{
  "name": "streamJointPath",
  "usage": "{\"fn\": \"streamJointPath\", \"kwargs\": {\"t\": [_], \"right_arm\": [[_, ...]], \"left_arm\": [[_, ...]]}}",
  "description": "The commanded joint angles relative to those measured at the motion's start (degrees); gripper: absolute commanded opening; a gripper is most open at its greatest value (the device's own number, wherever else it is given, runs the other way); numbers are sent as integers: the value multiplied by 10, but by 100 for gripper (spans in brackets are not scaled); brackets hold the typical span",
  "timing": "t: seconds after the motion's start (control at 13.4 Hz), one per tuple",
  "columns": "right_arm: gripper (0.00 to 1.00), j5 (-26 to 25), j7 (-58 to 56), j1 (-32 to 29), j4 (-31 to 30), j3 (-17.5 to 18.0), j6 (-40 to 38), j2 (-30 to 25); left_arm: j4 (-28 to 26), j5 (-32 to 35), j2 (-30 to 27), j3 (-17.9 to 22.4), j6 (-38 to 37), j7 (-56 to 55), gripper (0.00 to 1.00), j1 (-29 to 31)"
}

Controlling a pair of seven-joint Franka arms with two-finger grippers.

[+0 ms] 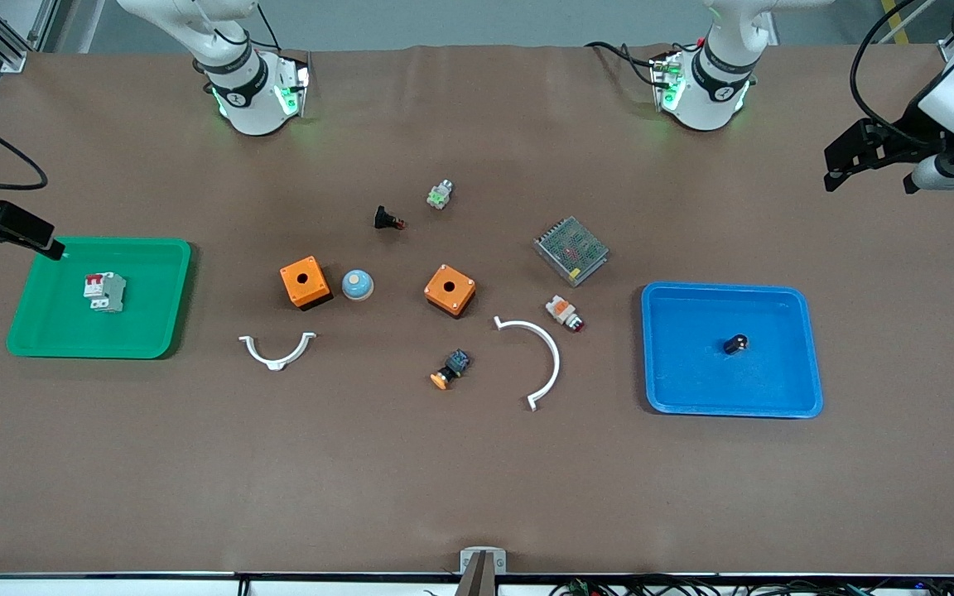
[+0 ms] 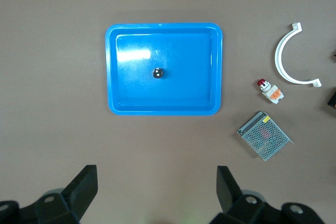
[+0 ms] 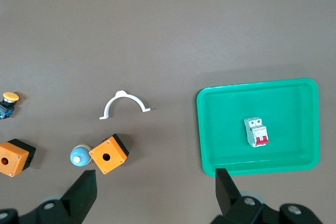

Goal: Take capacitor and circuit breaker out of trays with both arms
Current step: 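Lower the left gripper to the capacitor while the right gripper reaches the breaker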

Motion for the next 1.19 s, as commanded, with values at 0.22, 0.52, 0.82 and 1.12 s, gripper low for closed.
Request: {"fn": "streamJointPath", "kwargs": {"t": [0.22, 0.52, 0.82, 1.12], "right_arm": [[100, -10, 1, -4, -2, 3, -7, -4], [100, -15, -7, -48, -42, 3, -18, 18], [100, -46, -74, -98, -138, 4, 68, 40], [100, -46, -216, -153, -257, 3, 219, 46]], "left_arm": [[20, 12, 29, 1, -12, 6, 100, 3], [13, 20, 100, 1, -1, 9, 100, 2], [-91, 29, 123, 2, 128, 1, 100, 23], [-223, 29, 145, 2, 334, -10, 100, 31]]}}
